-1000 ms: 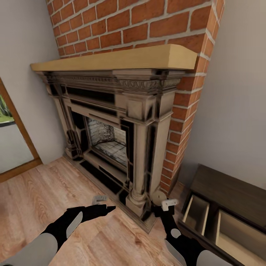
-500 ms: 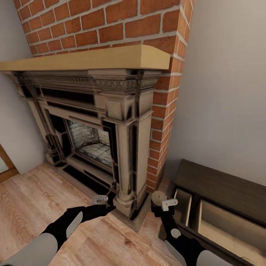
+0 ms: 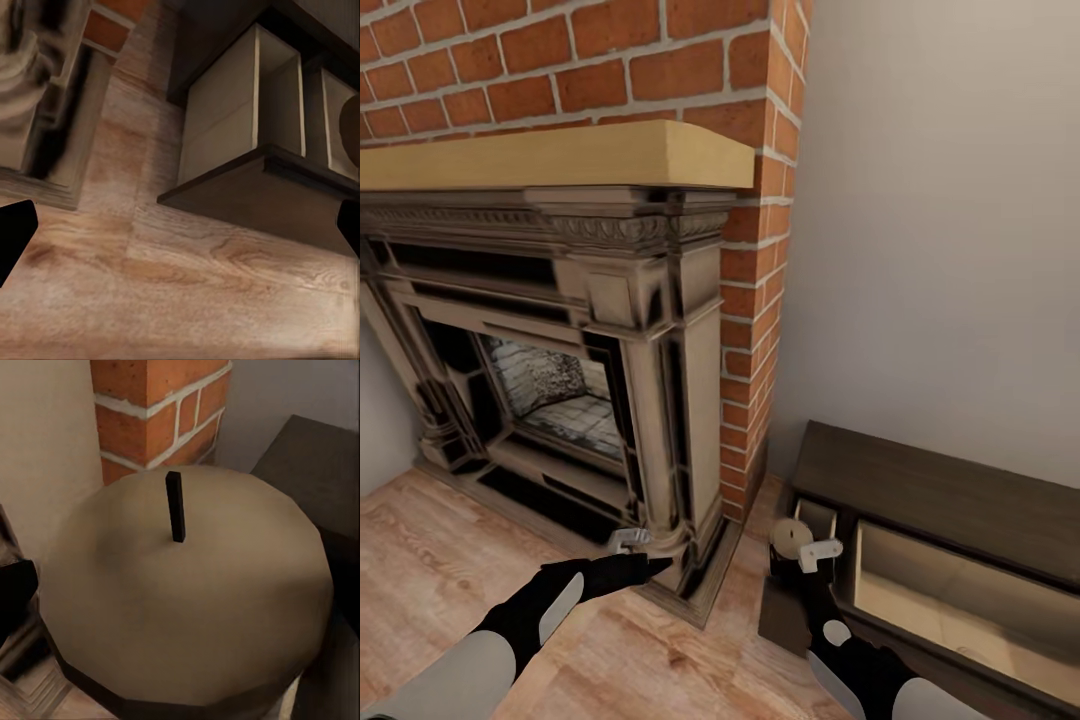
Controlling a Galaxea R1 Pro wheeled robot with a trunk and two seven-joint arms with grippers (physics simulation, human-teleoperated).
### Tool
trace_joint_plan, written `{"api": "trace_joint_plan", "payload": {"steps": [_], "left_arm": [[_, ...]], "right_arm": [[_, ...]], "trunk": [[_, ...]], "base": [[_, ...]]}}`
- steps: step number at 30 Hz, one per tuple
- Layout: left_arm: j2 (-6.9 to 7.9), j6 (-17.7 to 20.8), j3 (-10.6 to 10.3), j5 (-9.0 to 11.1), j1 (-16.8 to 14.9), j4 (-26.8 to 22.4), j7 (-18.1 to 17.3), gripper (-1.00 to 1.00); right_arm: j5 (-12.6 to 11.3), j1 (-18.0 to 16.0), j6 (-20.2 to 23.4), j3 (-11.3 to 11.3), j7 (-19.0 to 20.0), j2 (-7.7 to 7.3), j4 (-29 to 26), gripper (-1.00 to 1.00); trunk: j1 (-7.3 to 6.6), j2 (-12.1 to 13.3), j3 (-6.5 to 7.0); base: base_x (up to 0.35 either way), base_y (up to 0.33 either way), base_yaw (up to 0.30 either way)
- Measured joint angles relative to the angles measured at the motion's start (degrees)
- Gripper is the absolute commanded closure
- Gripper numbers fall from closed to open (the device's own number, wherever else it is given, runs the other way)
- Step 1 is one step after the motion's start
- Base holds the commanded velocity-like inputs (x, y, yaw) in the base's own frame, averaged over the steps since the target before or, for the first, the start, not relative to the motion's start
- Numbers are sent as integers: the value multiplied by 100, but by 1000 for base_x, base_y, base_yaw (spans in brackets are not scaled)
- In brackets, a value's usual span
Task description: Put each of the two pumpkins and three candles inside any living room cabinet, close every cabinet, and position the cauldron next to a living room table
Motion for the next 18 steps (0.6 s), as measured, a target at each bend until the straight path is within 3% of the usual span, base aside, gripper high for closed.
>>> {"api": "trace_joint_plan", "payload": {"steps": [18], "left_arm": [[-67,0,0,17,0,15,0,-100]], "right_arm": [[3,0,0,0,0,9,25,100]], "trunk": [[0,0,0]], "base": [[0,0,-283]]}}
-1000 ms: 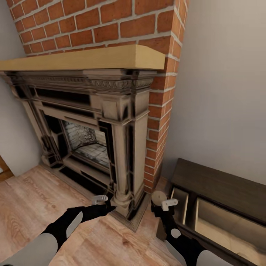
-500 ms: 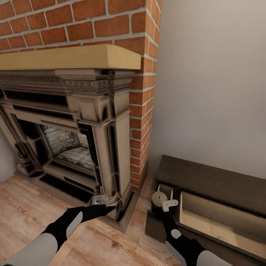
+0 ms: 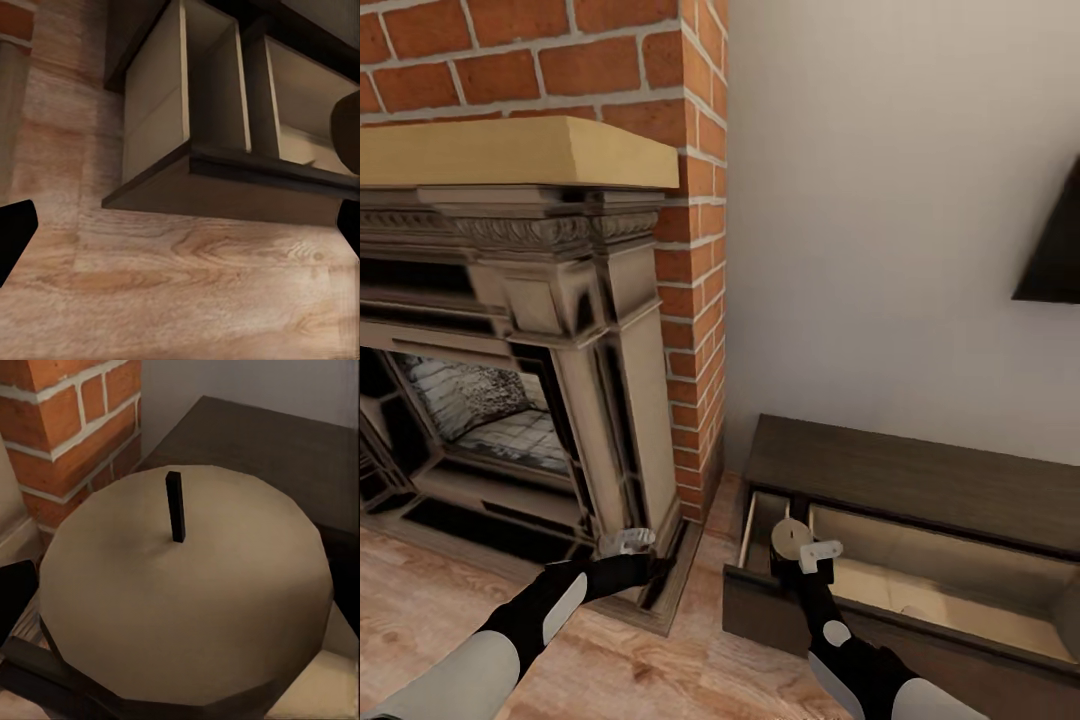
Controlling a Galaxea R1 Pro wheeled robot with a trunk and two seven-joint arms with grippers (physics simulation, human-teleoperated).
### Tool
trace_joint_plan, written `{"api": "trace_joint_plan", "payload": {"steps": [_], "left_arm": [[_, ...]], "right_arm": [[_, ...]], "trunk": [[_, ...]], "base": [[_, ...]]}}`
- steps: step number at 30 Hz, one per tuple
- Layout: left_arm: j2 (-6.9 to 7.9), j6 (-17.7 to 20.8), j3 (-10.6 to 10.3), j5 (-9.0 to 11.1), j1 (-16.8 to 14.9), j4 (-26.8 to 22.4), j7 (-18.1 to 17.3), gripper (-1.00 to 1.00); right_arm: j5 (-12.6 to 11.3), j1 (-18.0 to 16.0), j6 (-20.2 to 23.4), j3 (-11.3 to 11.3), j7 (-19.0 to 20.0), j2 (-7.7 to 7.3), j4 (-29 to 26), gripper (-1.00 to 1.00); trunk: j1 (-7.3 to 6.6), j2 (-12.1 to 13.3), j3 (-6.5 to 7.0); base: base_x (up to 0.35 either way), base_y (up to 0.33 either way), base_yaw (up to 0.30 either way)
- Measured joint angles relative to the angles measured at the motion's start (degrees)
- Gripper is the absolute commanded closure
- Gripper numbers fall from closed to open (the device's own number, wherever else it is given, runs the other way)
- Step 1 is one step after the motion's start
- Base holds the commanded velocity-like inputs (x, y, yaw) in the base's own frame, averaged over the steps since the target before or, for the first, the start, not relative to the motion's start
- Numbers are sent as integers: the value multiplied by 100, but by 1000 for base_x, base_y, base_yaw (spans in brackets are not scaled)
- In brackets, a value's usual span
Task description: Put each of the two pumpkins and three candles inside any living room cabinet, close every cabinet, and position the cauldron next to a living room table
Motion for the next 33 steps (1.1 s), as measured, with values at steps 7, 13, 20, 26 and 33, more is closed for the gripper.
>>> {"api": "trace_joint_plan", "payload": {"steps": [7,13,20,26,33], "left_arm": [[-3,0,0,0,0,1,0,-100],[-2,0,0,0,0,2,0,-100],[-2,0,0,0,0,1,0,-100],[-1,-7,0,0,0,-3,0,-100],[-1,-9,0,-1,0,-7,0,-100]], "right_arm": [[-2,0,0,0,0,2,0,100],[-3,0,0,0,0,2,8,100],[-3,0,0,-1,-1,-4,9,100],[-1,0,0,0,0,-3,10,100],[-6,0,0,-1,0,11,102,100]], "trunk": [[0,0,0],[0,0,0],[0,0,0],[0,0,0],[0,0,0]], "base": [[0,0,-283],[0,0,-283],[0,0,-283],[0,0,-283],[0,0,-283]]}}
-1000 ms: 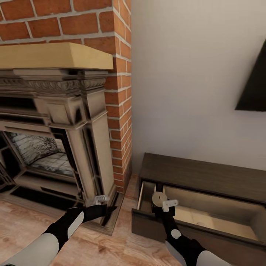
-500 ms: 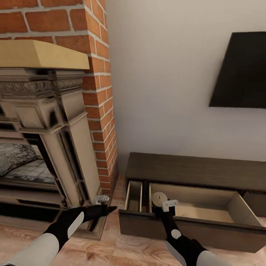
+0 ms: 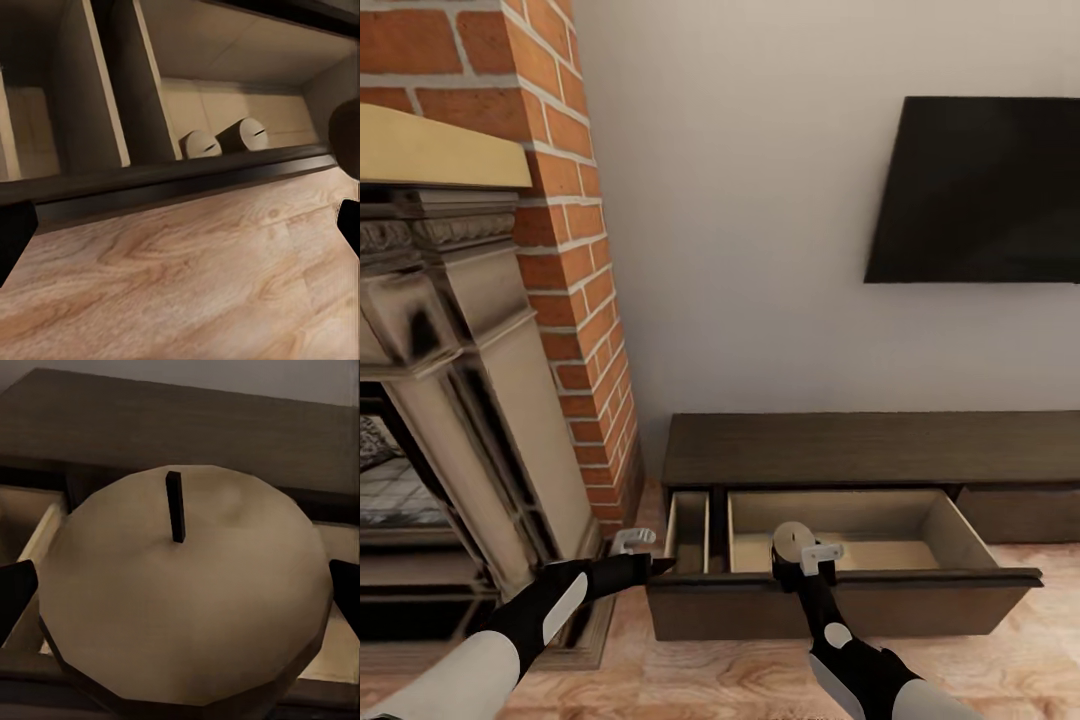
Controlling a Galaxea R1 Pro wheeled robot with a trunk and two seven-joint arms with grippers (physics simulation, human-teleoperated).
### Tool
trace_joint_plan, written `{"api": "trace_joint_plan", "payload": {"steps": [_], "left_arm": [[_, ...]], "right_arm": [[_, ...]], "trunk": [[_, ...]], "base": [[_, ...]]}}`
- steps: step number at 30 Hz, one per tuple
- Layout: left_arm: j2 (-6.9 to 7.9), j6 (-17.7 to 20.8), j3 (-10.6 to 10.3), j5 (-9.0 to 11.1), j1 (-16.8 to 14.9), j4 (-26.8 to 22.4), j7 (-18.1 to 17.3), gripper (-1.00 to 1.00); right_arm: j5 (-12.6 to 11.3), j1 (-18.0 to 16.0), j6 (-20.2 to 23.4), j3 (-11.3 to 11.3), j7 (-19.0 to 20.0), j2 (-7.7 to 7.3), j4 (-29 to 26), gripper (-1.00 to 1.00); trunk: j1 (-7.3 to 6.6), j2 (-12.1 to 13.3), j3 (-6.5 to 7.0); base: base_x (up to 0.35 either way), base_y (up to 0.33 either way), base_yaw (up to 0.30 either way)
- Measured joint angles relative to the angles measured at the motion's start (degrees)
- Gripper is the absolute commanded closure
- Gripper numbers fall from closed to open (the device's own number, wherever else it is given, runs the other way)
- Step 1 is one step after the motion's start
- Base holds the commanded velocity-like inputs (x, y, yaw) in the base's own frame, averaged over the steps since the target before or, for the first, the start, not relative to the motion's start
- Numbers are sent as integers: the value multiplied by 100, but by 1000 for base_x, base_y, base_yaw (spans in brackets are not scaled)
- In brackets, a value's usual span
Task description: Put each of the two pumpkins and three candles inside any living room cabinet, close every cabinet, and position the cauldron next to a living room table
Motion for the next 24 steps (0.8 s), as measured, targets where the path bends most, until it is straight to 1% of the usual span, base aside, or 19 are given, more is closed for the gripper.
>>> {"api": "trace_joint_plan", "payload": {"steps": [24], "left_arm": [[0,0,0,-6,0,0,0,-100]], "right_arm": [[4,0,-2,1,0,-5,4,100]], "trunk": [[0,0,0]], "base": [[0,0,-283]]}}
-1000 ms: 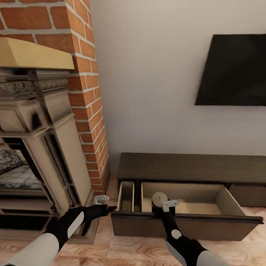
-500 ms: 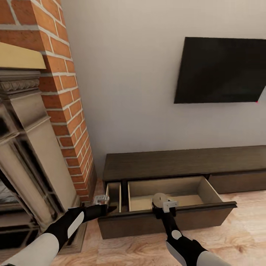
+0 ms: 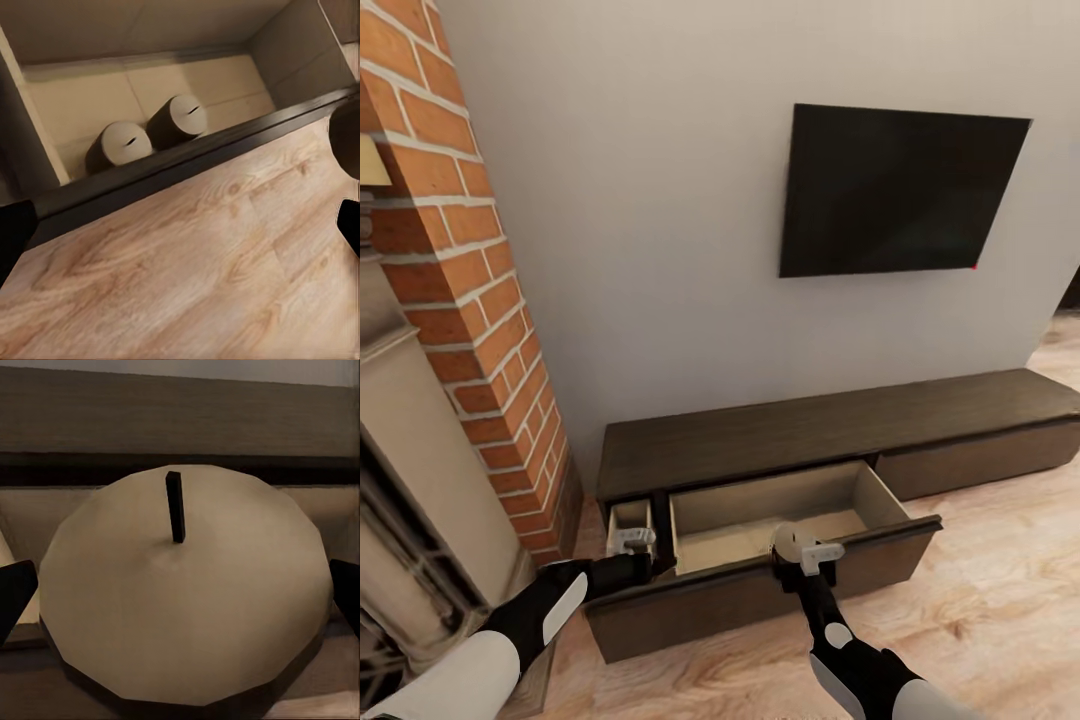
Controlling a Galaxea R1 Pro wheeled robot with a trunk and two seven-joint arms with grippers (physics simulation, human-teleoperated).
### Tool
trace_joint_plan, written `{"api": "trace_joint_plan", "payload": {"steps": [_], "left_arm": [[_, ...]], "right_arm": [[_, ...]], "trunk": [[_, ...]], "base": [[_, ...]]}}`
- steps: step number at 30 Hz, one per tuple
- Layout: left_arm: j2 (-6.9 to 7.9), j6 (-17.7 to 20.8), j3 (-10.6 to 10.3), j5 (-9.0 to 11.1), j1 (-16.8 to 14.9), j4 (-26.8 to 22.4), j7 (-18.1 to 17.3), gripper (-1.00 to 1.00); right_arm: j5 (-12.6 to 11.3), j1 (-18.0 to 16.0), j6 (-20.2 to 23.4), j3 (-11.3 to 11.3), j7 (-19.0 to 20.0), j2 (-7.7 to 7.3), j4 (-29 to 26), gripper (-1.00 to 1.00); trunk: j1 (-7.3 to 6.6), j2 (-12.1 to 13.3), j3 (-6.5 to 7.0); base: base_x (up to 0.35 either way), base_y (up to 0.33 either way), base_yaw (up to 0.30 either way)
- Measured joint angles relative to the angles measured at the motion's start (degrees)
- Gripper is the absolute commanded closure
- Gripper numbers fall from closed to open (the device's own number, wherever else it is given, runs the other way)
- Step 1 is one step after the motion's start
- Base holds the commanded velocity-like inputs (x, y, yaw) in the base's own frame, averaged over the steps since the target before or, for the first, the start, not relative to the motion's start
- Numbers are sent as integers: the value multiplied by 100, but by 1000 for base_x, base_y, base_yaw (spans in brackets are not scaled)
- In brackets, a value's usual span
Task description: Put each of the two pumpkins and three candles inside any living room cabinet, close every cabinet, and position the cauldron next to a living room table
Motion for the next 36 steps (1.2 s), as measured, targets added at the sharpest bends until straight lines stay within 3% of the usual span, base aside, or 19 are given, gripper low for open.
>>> {"api": "trace_joint_plan", "payload": {"steps": [22,36], "left_arm": [[0,-8,0,-10,0,0,0,-100],[-1,-192,-9,-10,0,0,-18,-100]], "right_arm": [[-1,0,-2,-1,0,-2,-1,100],[-1,0,-3,-1,0,-3,0,100]], "trunk": [[0,0,5],[0,0,35]], "base": [[69,-101,-283],[301,-106,-283]]}}
